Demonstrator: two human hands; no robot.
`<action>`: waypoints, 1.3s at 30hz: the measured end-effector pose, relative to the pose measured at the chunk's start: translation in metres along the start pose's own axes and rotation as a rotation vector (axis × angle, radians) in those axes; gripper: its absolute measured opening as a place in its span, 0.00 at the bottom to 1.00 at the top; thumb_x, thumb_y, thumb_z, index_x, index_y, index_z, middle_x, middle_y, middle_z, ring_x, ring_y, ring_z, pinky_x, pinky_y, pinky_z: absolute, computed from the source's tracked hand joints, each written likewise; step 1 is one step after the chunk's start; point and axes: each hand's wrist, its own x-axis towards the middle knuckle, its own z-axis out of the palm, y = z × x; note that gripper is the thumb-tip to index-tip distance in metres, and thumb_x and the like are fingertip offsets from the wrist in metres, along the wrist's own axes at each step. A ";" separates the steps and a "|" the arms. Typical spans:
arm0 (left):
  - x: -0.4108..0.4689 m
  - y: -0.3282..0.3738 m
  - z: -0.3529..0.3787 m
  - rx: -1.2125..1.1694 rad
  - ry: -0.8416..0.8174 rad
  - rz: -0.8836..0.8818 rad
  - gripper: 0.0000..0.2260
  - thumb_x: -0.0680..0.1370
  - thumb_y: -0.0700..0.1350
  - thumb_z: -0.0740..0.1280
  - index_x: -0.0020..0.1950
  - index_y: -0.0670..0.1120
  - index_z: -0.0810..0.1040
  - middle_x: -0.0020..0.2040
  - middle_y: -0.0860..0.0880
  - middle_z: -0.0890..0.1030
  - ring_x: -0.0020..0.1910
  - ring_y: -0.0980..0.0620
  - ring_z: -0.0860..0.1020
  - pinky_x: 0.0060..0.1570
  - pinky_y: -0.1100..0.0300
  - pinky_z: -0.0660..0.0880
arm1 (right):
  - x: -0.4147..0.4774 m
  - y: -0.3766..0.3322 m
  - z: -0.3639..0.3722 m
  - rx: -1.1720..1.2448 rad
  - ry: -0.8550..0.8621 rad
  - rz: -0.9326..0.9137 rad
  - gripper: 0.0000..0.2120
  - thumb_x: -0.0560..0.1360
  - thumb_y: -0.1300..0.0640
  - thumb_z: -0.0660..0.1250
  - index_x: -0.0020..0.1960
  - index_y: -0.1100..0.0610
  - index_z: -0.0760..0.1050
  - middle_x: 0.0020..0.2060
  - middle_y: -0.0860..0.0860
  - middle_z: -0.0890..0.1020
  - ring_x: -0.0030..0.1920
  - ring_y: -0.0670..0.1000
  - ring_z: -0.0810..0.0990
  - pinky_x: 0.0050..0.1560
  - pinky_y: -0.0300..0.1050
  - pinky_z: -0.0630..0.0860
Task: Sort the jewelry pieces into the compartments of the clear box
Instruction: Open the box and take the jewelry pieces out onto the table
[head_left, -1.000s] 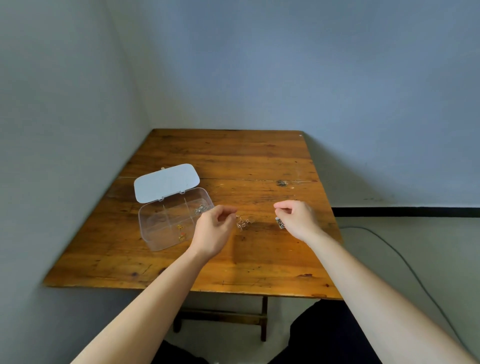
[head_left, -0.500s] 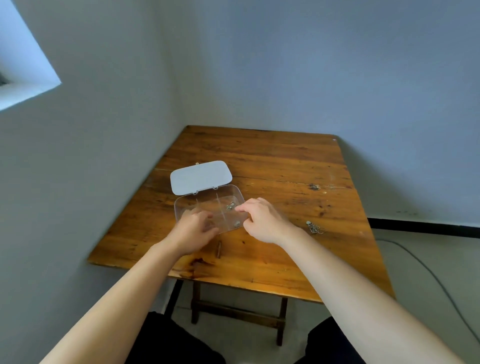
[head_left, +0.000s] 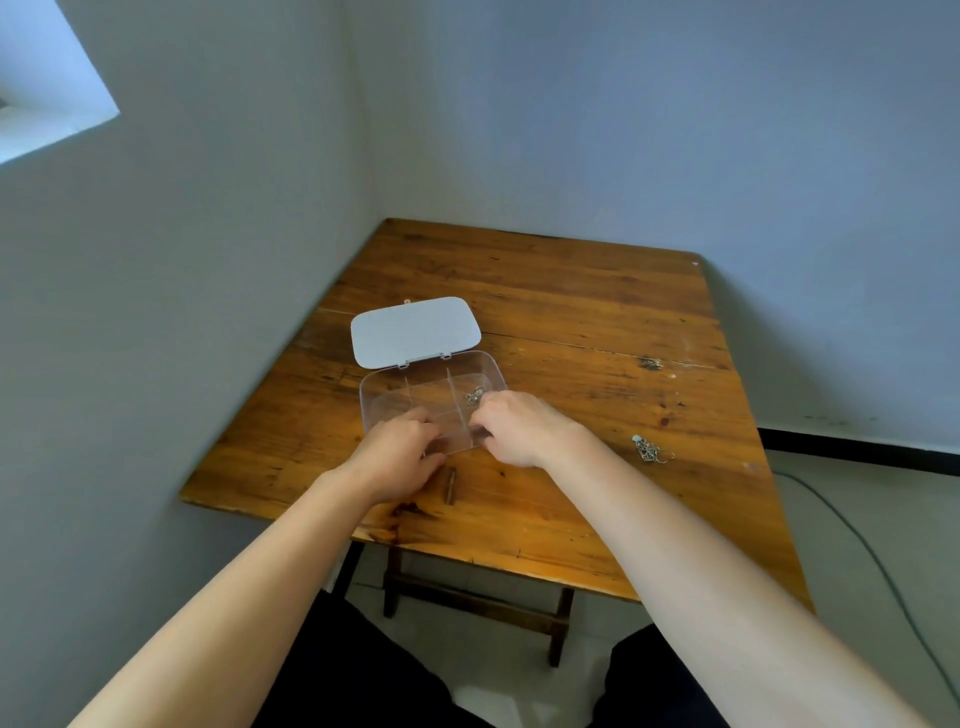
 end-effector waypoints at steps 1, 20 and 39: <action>0.001 0.000 -0.001 -0.002 -0.015 -0.002 0.12 0.79 0.49 0.66 0.60 0.48 0.80 0.55 0.51 0.77 0.51 0.50 0.76 0.50 0.56 0.73 | 0.002 0.000 -0.001 0.016 -0.008 0.008 0.11 0.78 0.62 0.66 0.58 0.56 0.82 0.54 0.55 0.80 0.51 0.57 0.81 0.50 0.53 0.81; -0.007 -0.006 -0.010 -0.360 0.174 -0.067 0.08 0.70 0.44 0.77 0.43 0.52 0.79 0.41 0.56 0.80 0.40 0.59 0.77 0.36 0.66 0.72 | 0.000 0.002 0.006 0.220 0.149 0.091 0.08 0.72 0.62 0.76 0.49 0.52 0.83 0.49 0.52 0.83 0.47 0.52 0.81 0.43 0.45 0.79; -0.024 -0.010 -0.039 -0.693 0.299 -0.231 0.07 0.66 0.45 0.81 0.37 0.50 0.84 0.36 0.53 0.84 0.36 0.57 0.81 0.35 0.65 0.78 | -0.018 0.003 -0.002 0.886 0.265 0.212 0.06 0.70 0.55 0.79 0.44 0.46 0.85 0.43 0.42 0.85 0.46 0.42 0.82 0.42 0.35 0.76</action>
